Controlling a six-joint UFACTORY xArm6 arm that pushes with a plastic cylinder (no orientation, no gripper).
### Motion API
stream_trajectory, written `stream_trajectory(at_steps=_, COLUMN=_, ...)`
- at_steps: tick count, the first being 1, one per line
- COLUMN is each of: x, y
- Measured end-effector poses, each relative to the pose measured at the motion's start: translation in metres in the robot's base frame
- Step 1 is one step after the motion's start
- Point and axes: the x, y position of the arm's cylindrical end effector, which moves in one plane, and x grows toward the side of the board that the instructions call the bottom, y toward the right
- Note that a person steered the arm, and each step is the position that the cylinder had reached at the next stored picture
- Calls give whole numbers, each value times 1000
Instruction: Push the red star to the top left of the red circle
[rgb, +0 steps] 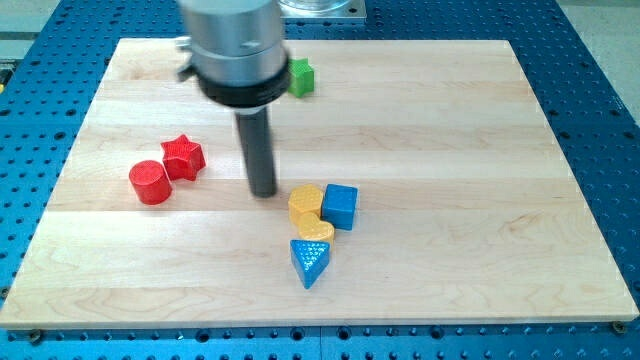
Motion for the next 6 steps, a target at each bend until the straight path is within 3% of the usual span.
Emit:
stream_trajectory(at_steps=1, x=-35, y=-45)
stream_trajectory(at_steps=3, x=-35, y=-153)
stream_trajectory(at_steps=4, x=-35, y=-82)
stream_trajectory(at_steps=6, x=-48, y=144)
